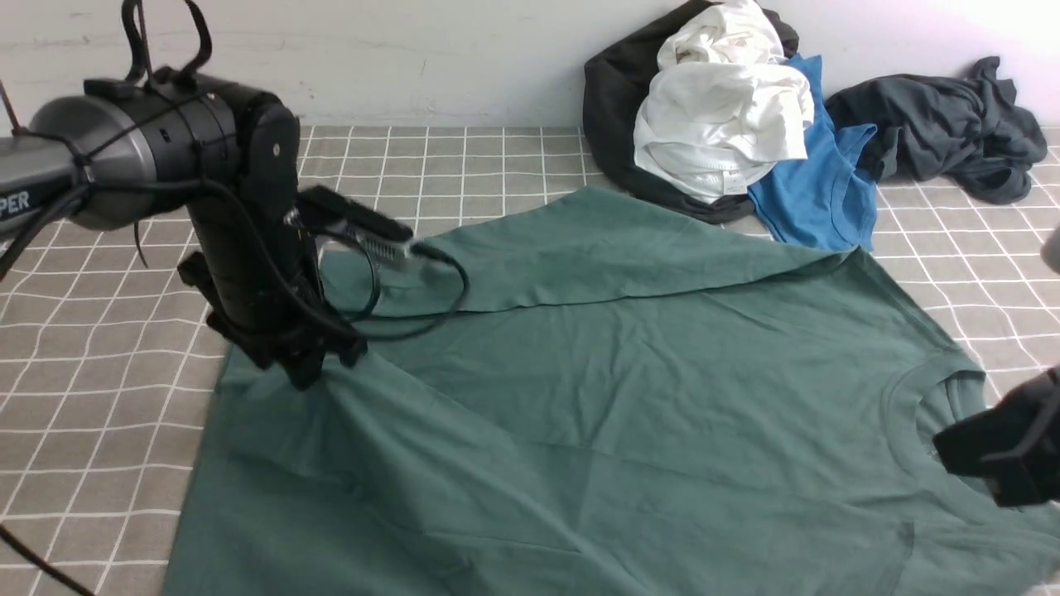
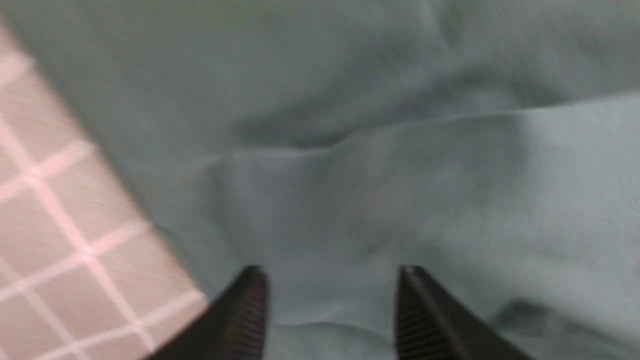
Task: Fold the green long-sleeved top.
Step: Use the left arm to drag and place the cuff at the centered position on the left edge of the fabric, then use the left arm to clamp the cuff farthest from it
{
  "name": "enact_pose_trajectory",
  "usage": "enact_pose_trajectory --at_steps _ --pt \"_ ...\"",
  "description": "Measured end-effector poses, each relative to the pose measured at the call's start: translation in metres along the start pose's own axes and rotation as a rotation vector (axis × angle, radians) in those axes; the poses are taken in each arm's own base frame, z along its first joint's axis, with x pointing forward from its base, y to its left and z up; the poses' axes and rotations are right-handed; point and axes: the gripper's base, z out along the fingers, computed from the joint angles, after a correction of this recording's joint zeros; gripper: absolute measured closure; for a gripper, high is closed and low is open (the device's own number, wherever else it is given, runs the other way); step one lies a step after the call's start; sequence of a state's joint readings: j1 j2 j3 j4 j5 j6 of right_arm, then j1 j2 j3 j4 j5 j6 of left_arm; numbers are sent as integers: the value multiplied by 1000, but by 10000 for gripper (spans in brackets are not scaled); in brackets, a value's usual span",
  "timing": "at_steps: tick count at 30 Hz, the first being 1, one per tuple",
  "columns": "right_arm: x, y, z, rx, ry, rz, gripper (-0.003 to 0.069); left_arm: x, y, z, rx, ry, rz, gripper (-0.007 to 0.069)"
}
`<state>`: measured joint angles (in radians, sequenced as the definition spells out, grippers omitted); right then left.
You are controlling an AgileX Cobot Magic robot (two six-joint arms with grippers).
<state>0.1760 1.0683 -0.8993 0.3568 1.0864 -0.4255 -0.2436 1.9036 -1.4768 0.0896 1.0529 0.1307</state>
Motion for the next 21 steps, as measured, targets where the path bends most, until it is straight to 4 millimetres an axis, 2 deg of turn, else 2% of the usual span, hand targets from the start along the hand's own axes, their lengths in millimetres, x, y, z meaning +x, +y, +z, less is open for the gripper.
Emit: enact_pose_trajectory --at_steps 2,3,5,7,11,12,14,16,19,20,21 --pt "-9 -4 5 -2 16 2 673 -9 9 -8 -14 -41 -30 192" --pt "-10 -4 6 -2 18 3 673 -10 9 -9 -15 -47 -32 185" --pt "-20 -9 13 -5 32 7 673 -23 22 -13 -12 -92 -75 130" --pt "-30 -13 19 -7 42 10 673 -33 34 -9 10 -118 -122 113" --pt "-49 -22 32 -4 53 14 673 -56 55 20 83 -166 -222 104" --pt "-56 -26 38 -5 59 17 673 -64 60 34 104 -178 -250 104" --pt "-59 -27 42 -5 64 19 673 -69 63 44 116 -187 -267 104" --pt "-62 -31 50 -8 80 25 673 -82 68 65 140 -206 -294 104" --pt "-63 -33 59 -14 103 31 673 -89 70 85 153 -203 -307 104" --pt "-63 -35 64 -18 118 36 673 -93 70 99 159 -195 -311 104" --pt "-62 -35 66 -19 122 36 673 -94 70 100 158 -196 -312 105"
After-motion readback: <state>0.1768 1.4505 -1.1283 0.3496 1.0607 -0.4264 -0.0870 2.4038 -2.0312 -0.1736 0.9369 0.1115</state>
